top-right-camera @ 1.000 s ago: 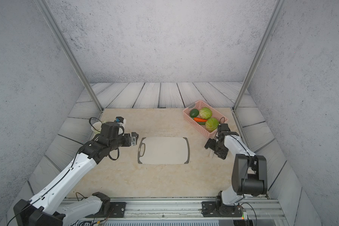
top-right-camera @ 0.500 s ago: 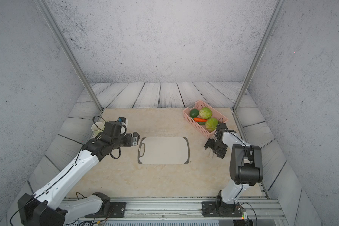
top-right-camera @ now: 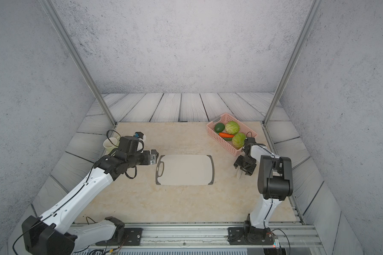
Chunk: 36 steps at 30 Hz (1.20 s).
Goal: Align the knife with the edge of the cutting board
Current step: Pick up the knife at the center of the board.
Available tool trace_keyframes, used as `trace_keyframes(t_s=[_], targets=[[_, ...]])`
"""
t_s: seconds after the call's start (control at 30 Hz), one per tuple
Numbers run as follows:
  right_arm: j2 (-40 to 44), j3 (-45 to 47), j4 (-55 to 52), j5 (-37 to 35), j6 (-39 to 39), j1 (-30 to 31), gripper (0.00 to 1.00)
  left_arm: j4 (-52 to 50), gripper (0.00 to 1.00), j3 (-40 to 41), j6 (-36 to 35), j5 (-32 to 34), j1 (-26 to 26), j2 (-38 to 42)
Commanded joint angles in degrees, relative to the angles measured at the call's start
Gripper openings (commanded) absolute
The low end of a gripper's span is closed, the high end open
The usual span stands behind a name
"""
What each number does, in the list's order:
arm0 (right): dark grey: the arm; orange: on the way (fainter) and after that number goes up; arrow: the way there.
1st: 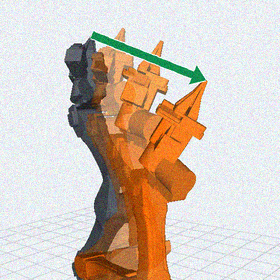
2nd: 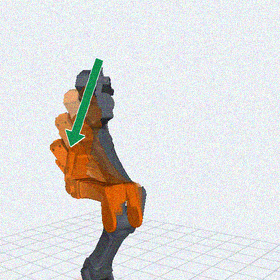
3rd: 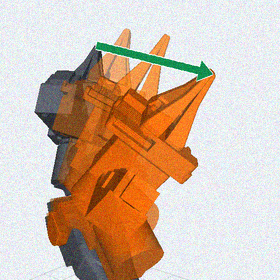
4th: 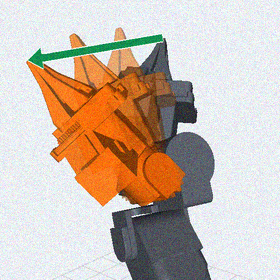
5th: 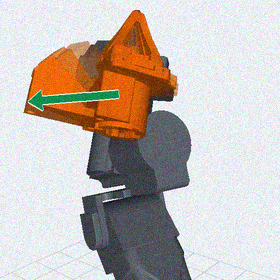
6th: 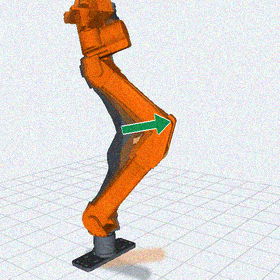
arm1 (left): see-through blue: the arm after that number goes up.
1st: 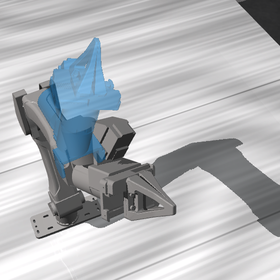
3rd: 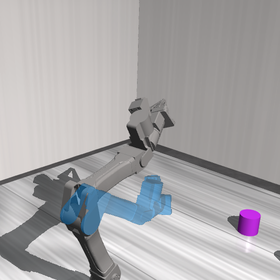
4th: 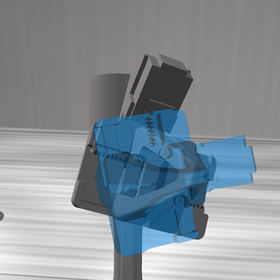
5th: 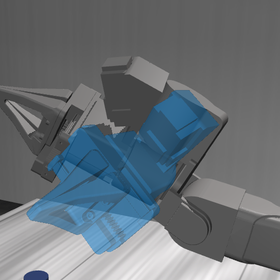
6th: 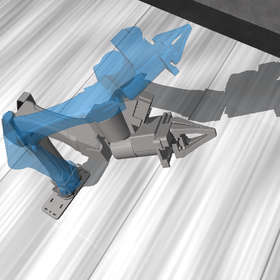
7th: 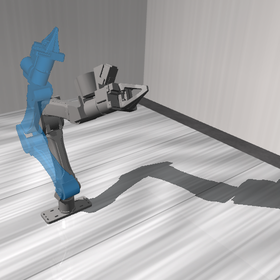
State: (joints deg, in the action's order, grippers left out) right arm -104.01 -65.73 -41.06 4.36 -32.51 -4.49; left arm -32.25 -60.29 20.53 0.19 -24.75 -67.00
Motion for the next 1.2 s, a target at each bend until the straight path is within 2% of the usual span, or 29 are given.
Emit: trace_keyframes(t_s=[0.0, 0.27, 0.83, 1.17], targets=[[0.90, 1.68, -0.88, -1.90, 0.35, -0.67, 0.60, -0.63, 0.99, -1.55, -0.32, -0.12, 0.32, -0.39], [4.38, 4.92, -1.14, -3.87, 1.26, -2.72, 0.48, -0.89, 0.98, -1.76, -0.23, 0.00, 0.36, -0.58], [-0.02, -2.57, -4.54, -5.39, 3.49, -3.05, 0.48, -0.97, 0.98, -1.98, -0.23, -0.27, 0.32, -0.98], [-2.89, -3.85, -4.15, -4.90, 3.76, -2.94, 0.40, -0.98, 0.98, -2.00, -0.28, -0.50, 0.32, -0.94]])
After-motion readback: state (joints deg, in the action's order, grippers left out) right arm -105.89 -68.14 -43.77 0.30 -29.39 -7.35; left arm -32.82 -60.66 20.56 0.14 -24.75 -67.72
